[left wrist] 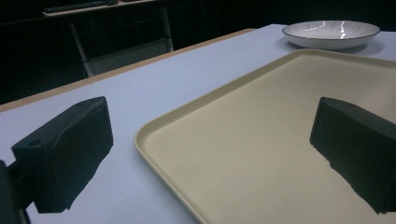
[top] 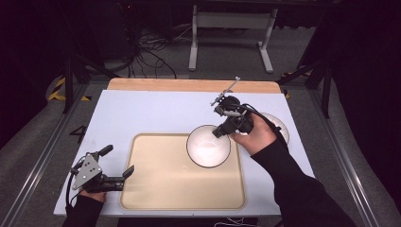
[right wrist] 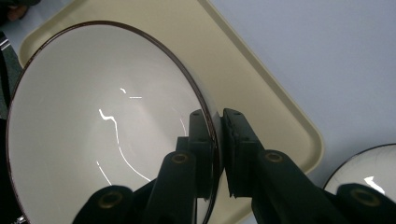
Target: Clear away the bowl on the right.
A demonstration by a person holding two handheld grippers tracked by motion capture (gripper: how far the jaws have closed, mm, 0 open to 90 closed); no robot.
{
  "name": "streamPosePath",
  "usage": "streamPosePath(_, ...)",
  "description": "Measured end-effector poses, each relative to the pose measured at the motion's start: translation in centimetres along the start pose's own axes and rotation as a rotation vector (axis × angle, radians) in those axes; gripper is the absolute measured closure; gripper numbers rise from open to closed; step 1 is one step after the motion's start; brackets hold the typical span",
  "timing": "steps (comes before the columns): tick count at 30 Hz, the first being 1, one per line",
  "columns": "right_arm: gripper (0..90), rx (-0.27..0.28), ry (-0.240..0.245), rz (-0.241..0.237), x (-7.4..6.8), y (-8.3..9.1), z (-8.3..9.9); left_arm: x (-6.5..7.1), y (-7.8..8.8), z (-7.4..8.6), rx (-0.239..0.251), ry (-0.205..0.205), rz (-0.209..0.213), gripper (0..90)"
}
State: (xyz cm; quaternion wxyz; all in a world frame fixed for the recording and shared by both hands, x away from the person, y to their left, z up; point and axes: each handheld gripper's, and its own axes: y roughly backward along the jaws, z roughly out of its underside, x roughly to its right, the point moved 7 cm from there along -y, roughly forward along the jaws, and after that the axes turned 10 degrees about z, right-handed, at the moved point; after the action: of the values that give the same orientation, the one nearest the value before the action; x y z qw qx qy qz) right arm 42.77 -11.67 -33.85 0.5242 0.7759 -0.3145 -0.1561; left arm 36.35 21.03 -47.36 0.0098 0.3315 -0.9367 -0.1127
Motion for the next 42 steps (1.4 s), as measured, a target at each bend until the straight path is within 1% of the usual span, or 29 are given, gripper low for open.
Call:
streamPosePath(4,83.0,0.013,0.008,-0.017,-0.5,0.0,-0.2,0.0,0.0,0.0,0.001,0.001,-0.001,0.2)
streamPosePath(7,82.9,0.024,0.013,-0.037,-1.1,-0.3,-0.5,0.0,0.0,0.0,0.001,0.001,0.000,0.2)
streamPosePath(11,82.9,0.033,0.023,-0.051,-1.6,-0.7,-0.9,0.0,0.0,0.0,0.000,0.001,0.000,0.2)
streamPosePath(16,83.0,0.038,0.029,-0.065,-2.2,-1.1,-1.3,0.0,0.0,0.0,0.001,0.000,0.001,0.2)
streamPosePath(20,83.0,0.033,0.040,-0.079,-2.8,-2.0,-1.8,0.0,0.0,0.0,0.000,0.001,-0.001,0.2)
streamPosePath(21,83.0,0.033,0.040,-0.079,-2.8,-2.0,-1.8,0.0,0.0,0.0,0.000,0.001,-0.001,0.2)
streamPosePath(25,83.0,0.027,0.041,-0.085,-3.3,-3.1,-2.0,0.0,0.0,0.0,0.002,0.002,0.000,0.2)
streamPosePath(29,82.9,0.030,0.036,-0.076,-3.5,-3.8,-2.1,0.0,0.0,0.0,0.002,0.002,0.000,0.2)
streamPosePath(30,83.0,0.024,0.034,-0.078,-3.6,-4.3,-2.0,0.0,0.0,0.0,0.002,0.002,0.000,0.2)
streamPosePath(33,83.0,0.014,0.031,-0.082,-3.7,-5.1,-1.9,0.0,0.0,0.0,0.002,0.002,0.000,0.2)
streamPosePath(36,82.9,-0.002,0.034,-0.073,-3.8,-5.7,-1.9,0.0,0.0,0.0,0.002,0.002,0.000,0.2)
streamPosePath(39,82.9,0.001,0.034,-0.073,-3.8,-6.1,-1.9,0.0,0.0,0.0,0.002,0.003,0.000,0.2)
streamPosePath(41,83.0,-0.002,0.024,-0.085,-3.9,-6.6,-1.9,0.0,0.0,0.0,0.004,0.003,0.000,0.2)
streamPosePath(42,82.9,-0.004,0.029,-0.081,-3.9,-6.8,-1.9,0.0,0.0,0.0,0.001,0.000,0.001,0.2)
